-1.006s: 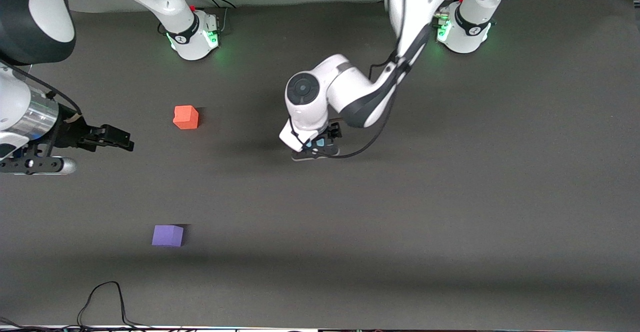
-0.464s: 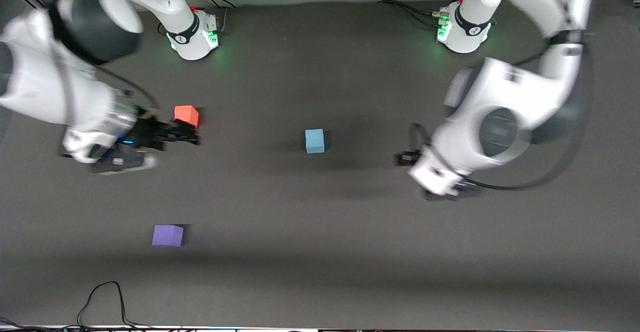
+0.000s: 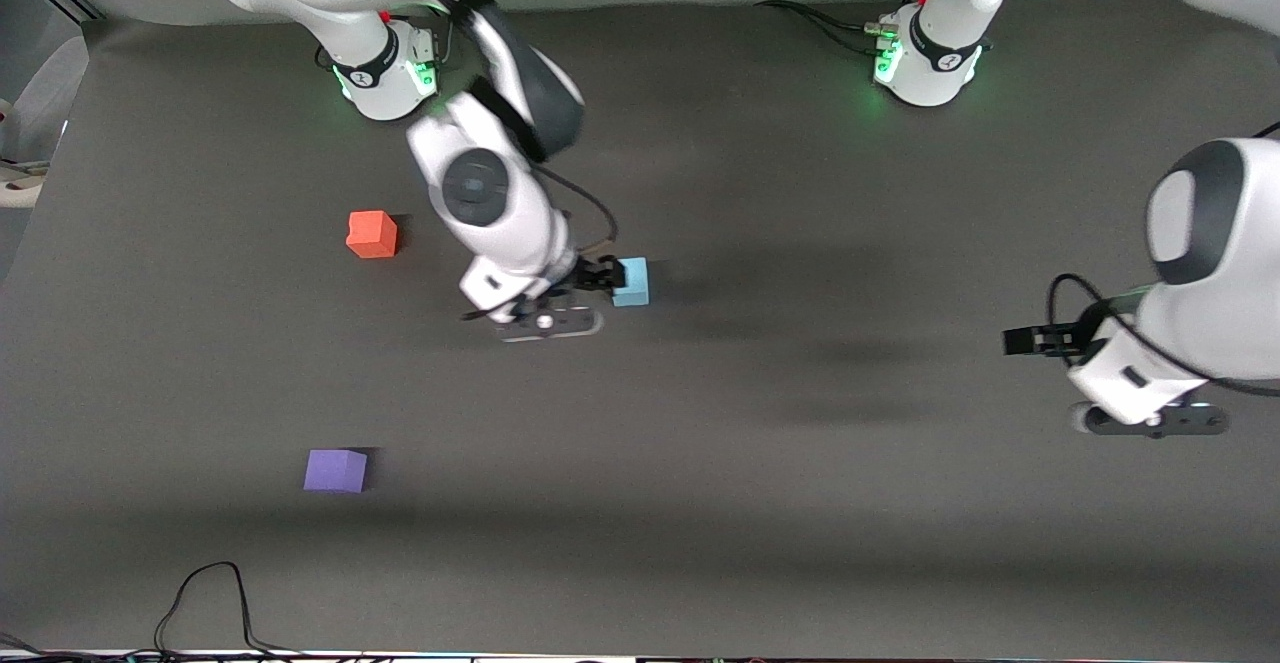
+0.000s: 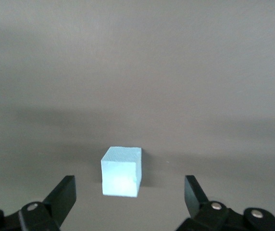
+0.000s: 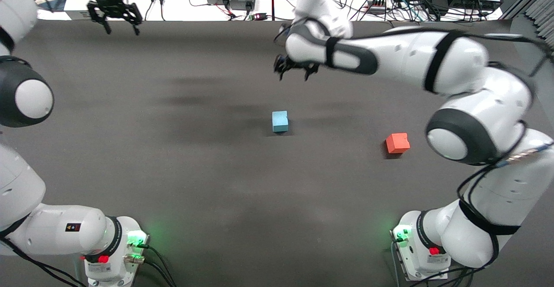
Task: Place blue block between orange and purple blocks
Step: 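Lower the right gripper over the blue block while the left gripper withdraws, then close the right gripper on the light blue block and lift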
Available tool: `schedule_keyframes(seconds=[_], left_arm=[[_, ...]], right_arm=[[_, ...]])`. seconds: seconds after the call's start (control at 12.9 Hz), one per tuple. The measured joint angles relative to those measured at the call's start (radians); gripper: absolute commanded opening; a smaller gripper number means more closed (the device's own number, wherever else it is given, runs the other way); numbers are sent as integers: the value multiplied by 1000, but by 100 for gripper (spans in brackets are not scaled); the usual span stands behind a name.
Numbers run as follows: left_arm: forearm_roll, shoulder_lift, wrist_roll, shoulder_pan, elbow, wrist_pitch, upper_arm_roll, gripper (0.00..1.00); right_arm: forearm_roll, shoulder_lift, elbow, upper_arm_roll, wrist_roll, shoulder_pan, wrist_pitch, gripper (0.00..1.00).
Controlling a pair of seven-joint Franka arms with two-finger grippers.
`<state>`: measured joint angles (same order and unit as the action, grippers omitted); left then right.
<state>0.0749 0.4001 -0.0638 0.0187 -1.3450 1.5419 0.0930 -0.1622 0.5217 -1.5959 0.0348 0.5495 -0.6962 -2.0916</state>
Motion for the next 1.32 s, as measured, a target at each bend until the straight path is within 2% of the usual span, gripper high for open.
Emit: schedule_keyframes(seconds=[0.31,0.46,0.7,0.77,0.85,0.93,1.32], left_arm=[[2,-162,28,33,-73,-19,2,100],[2,-210,28,33,-94,-30,5,100],[2,-237,28,34,-105,-37,5,100],[2,-247,28,32,-114,-37,4,100],[2,-258,28,22,-121,-38,-4,100],[0,-273,28,-10,-131,-38,-30,100],[-25,-347,48,-78,-211,-29,-101,100]], right_arm=[[2,133,2,1,75,-47,-108,100],[2,156,-6,1,95,-72,-131,100],[2,164,-81,1,132,-111,-227,100],[2,164,-107,1,133,-119,-249,90],[2,164,-127,2,134,-127,-263,55],[2,162,-139,4,135,-134,-269,41],[3,135,-143,33,134,-136,-256,33]])
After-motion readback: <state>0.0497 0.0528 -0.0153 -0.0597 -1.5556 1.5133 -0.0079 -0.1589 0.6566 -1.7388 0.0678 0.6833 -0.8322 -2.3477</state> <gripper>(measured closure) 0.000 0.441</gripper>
